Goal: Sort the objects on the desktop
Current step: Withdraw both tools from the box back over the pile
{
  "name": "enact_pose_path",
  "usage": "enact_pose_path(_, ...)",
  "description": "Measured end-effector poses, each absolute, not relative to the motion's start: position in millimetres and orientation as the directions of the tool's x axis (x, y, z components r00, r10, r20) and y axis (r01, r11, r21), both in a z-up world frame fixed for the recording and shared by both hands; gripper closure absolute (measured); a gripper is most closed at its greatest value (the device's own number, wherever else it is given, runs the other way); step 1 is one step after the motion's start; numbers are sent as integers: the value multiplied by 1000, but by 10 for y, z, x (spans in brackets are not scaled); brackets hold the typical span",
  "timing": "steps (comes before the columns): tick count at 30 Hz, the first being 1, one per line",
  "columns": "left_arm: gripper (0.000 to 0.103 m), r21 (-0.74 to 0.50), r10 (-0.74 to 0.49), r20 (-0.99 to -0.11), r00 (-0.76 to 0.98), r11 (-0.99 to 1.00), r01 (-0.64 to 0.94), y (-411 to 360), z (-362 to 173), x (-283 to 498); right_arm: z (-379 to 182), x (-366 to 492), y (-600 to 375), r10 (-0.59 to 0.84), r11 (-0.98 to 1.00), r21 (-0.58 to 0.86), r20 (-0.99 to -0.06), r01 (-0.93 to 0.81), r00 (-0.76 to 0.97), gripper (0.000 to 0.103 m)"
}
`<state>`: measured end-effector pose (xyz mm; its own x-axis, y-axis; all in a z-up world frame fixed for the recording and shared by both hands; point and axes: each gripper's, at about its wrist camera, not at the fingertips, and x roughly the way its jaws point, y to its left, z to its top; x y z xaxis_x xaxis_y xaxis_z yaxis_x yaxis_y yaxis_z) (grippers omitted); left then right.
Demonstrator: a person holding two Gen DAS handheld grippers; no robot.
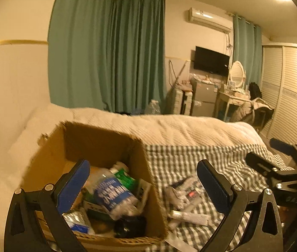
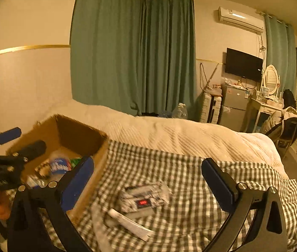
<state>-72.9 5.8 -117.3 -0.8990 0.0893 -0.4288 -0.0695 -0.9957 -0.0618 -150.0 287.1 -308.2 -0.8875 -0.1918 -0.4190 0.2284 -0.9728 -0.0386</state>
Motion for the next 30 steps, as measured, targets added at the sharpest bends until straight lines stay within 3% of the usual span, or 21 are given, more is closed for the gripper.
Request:
enact_pose_path(5,0,-50,109,-506,-856,-994,-98,269,-1361,-742,-3326,-1606,3000,-244,-962,8,-485,274,-840,0)
enact_pose_path(13,0,-189,191,-628,-754,-978,-90,479,-1799,-727,-3694,-1703,3117,-258,-953,12,-550,301,-794,0)
enact_pose_path(15,0,-217,199,-641,-741,-973,-74,521,-1903,-674,-3766,-1742,3140,-266,-952,28,-572,305,-776,0)
enact_pose_path(19,0,-124,128,-623,-771,-990,-64,690,-2028,-508,-3839,-1766,3251,-299,-947,82,-576,310,-761,0)
enact_pose_path(22,0,-187,179,-661,-729,-980,-71,704,-2157,-472,-3875,-1806,3281,-293,-949,85,-591,303,-752,6)
enact_pose_path(25,1,-152,165,-669,-725,-985,-83,821,-2253,-401,-3949,-1837,3254,-281,-951,75,-614,300,-738,7)
enact_pose_path(30,14,-129,122,-734,-668,-991,-39,863,-2579,-565,-4159,-1922,3069,-315,-928,65,-662,367,-680,7)
